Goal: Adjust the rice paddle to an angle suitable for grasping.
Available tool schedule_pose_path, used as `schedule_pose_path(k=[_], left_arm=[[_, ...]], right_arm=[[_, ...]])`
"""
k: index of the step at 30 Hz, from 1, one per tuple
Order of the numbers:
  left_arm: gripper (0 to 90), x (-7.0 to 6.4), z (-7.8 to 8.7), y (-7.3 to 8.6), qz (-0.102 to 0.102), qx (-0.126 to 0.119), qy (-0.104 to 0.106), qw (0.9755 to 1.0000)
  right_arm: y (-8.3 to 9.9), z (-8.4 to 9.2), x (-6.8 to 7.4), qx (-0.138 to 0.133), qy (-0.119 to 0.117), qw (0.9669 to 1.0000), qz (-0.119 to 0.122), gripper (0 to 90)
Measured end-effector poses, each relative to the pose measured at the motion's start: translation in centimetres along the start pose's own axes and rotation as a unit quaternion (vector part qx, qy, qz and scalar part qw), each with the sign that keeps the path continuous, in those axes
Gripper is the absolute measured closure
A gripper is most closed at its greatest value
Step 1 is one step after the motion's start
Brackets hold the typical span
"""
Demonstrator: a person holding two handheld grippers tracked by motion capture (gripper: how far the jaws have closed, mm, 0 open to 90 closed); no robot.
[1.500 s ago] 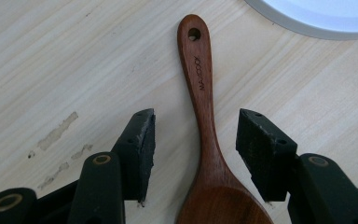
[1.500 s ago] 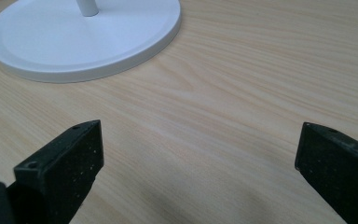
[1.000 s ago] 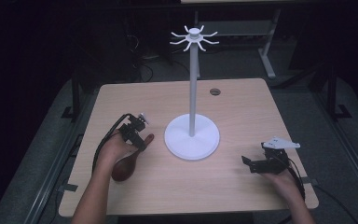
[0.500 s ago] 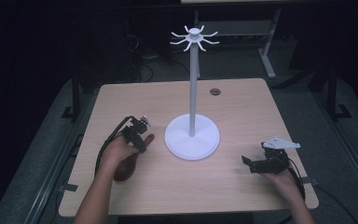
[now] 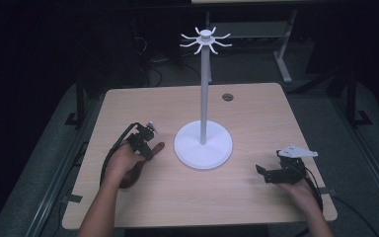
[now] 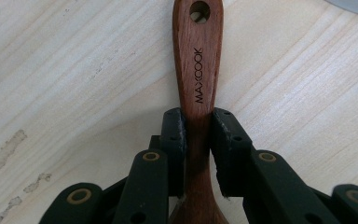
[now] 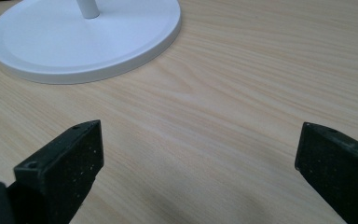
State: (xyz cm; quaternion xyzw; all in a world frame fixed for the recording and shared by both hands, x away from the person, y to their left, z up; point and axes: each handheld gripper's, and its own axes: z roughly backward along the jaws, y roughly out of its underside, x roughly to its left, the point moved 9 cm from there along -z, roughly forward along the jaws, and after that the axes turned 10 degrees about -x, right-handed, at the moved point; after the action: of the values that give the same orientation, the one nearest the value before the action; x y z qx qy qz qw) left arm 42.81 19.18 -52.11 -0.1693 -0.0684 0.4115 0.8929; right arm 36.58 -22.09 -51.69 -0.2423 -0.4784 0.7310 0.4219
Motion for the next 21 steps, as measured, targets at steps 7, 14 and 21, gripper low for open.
schedule_pose_path(k=[7, 14, 21], left_arm=[[75.4, 0.4, 0.2, 0.2, 0.009, -0.011, 0.012, 0.9998], [75.5, 0.7, 1.3, -0.3, 0.026, -0.062, 0.029, 0.9973], [75.5, 0.5, 3.3, -1.3, 0.030, -0.147, 0.074, 0.9859]], right_arm=[[0.0, 0.0, 0.0, -0.001, -0.001, 1.0000, 0.000, 0.7], [-0.1, 0.0, 0.0, -0.002, -0.002, 1.0000, 0.002, 0.7], [-0.1, 0.0, 0.1, -0.006, -0.005, 1.0000, 0.000, 0.7]])
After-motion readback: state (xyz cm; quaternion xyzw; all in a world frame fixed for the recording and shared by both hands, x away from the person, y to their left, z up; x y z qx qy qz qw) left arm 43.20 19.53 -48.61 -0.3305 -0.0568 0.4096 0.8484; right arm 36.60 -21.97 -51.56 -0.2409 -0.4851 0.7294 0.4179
